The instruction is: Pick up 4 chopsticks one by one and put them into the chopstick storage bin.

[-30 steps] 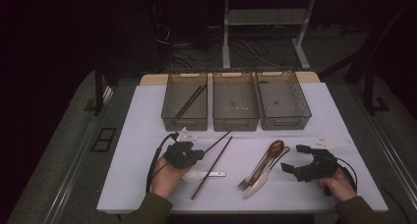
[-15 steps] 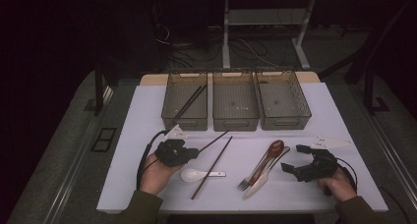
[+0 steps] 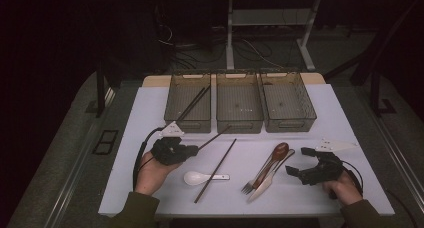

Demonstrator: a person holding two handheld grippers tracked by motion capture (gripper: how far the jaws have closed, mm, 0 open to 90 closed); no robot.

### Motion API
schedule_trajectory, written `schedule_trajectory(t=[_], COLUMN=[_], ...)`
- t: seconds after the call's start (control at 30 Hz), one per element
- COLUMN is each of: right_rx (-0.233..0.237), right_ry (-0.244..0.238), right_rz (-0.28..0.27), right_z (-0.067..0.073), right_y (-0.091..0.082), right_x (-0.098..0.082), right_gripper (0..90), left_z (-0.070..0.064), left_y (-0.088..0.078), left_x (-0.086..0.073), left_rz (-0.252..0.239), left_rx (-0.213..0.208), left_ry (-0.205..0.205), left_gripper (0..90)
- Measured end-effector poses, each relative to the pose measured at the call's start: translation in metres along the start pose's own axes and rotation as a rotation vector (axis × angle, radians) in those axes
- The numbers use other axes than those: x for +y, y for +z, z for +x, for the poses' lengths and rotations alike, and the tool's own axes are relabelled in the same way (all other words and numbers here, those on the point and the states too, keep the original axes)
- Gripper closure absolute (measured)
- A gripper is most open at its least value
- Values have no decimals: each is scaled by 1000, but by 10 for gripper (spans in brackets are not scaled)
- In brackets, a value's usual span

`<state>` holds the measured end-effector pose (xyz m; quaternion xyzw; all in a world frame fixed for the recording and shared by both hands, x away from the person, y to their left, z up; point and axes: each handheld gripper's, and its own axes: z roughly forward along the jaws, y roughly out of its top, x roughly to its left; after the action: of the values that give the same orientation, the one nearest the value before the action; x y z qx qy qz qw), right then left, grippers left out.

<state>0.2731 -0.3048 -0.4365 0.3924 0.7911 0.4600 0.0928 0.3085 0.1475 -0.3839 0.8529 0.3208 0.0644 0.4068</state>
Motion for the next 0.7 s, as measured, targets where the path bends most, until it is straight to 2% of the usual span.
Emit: schedule_trajectory(t=[0.1, 0.2, 0.4, 0.7], right_rx=[0, 0, -4, -4], right_ry=[0, 0, 3, 3], right_rz=[0, 0, -1, -3], right_z=[0, 0, -1, -1], right_y=[0, 0, 0, 0], right_x=[0, 0, 0, 0], right_gripper=[8, 8, 8, 8], left_z=[3, 6, 14, 28], left_y=[-1, -1, -3, -3], left_x=[4, 8, 23, 38], left_rz=[-4, -15, -25, -36], left_rx=[-4, -7, 2, 16], left_ry=[13, 8, 27, 30], left_gripper=[844, 844, 844, 844])
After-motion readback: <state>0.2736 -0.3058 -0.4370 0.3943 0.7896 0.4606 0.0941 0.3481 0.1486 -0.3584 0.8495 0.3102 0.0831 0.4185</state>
